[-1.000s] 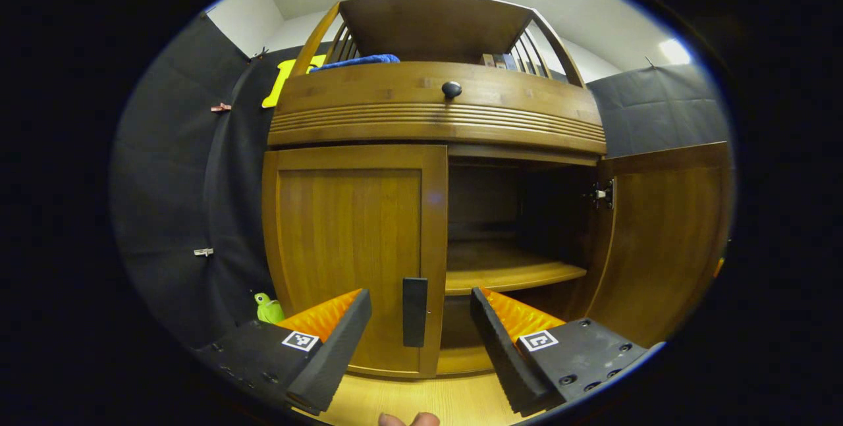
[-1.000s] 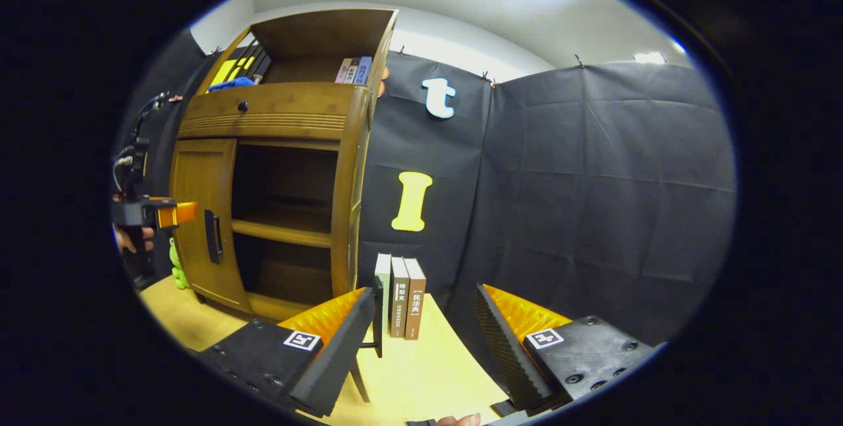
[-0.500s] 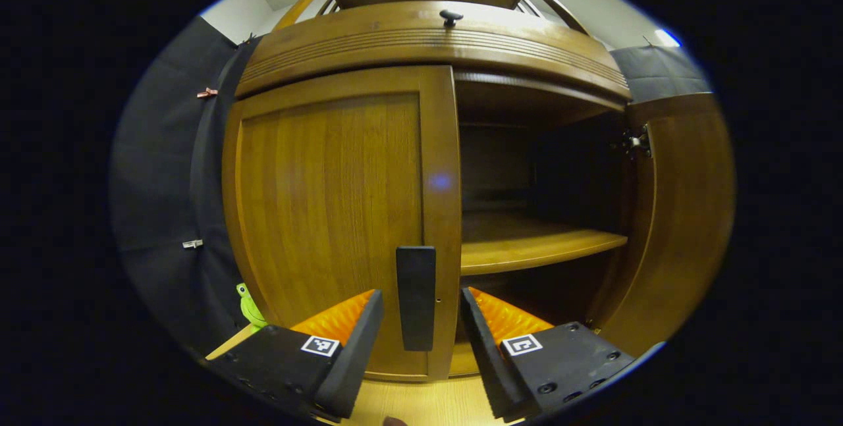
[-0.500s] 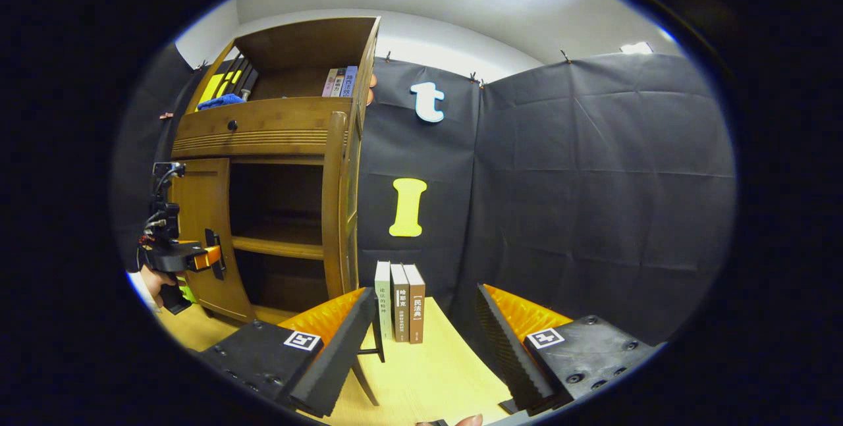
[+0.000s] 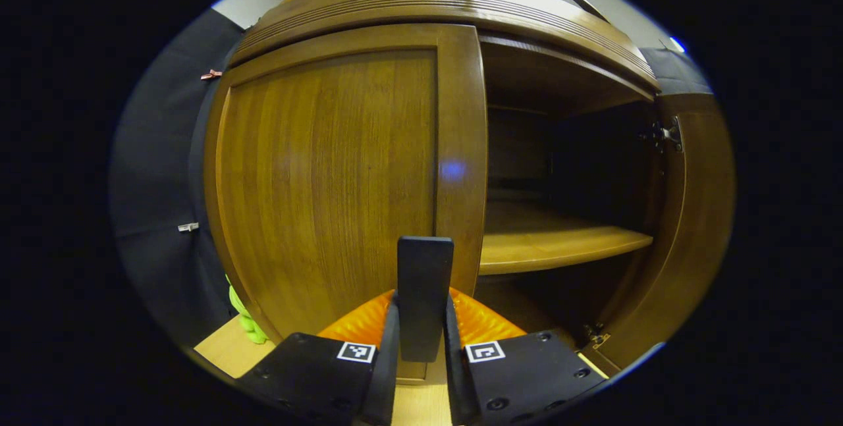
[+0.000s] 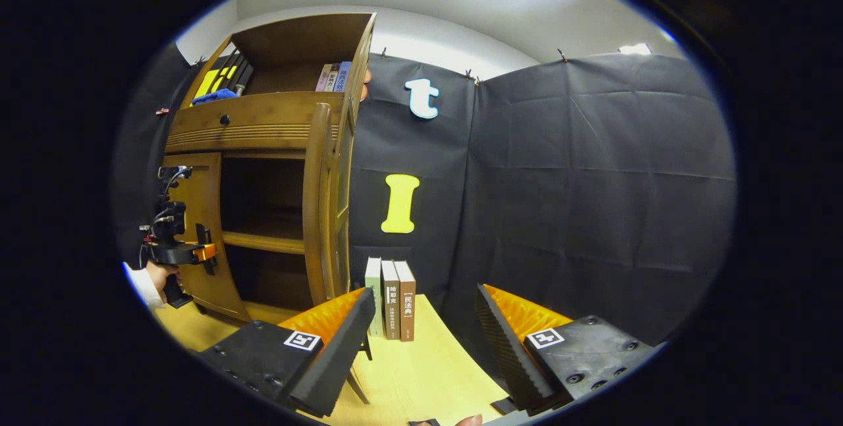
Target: Open the right door of the double-door shoe cabinet with the right hand, and open the left door with the left hand.
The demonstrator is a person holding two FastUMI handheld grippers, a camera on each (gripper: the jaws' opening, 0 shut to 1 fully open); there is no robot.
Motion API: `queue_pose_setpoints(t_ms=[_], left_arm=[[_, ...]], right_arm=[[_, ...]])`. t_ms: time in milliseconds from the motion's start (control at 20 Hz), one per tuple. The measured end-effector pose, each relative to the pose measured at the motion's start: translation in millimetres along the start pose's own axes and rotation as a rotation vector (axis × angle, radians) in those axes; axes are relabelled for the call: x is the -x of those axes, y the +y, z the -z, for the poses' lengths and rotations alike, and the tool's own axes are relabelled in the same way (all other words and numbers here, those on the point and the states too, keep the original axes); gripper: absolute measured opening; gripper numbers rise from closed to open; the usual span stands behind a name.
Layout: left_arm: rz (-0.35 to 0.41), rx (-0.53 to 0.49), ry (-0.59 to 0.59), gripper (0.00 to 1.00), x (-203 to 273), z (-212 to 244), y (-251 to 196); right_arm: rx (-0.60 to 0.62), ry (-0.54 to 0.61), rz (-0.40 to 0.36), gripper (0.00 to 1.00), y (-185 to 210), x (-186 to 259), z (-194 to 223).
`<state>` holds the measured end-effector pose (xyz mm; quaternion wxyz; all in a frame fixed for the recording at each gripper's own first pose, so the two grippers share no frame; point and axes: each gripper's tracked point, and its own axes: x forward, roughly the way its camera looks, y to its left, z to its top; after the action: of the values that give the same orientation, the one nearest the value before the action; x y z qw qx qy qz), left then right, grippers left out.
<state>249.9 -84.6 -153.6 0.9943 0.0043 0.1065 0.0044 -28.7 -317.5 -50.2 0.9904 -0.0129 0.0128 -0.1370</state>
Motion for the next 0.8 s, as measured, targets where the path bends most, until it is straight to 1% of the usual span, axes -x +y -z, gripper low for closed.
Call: queue_pose_setpoints(t_ms=[50,100,150,250,300,450,500,650,800], left_arm=[[0.004,0.002,0.003,0.35,0,1,-1],[0.007,0.004,0.009,0.34,2,1,-1],[0.011,0.001,0.010,0.33,7,2,0],[0.016,-0.005,0.011,0.32,19,4,3],[0.021,-0.002,0.013,0.32,25,4,5],[0.041,-0.001,0.019,0.31,46,8,10],[0.049,-0.004,0.020,0.31,54,10,12],[0.072,-0.005,0.019,0.31,78,13,23],[0.081,-0.009,0.021,0.30,102,17,35]], right_arm=[[0.000,-0.001,0.000,1.00,3,1,-1],[0.003,-0.003,0.002,0.96,4,4,-2],[0.006,-0.009,0.001,0.95,8,6,-4],[0.012,-0.016,-0.005,0.98,16,12,-7],[0.011,-0.019,-0.010,0.95,20,15,-8],[0.006,-0.028,-0.026,0.96,36,25,-13],[0.004,-0.032,-0.034,0.98,42,29,-14],[-0.002,-0.034,-0.067,0.98,65,41,-18],[-0.003,-0.040,-0.104,0.98,89,53,-22]])
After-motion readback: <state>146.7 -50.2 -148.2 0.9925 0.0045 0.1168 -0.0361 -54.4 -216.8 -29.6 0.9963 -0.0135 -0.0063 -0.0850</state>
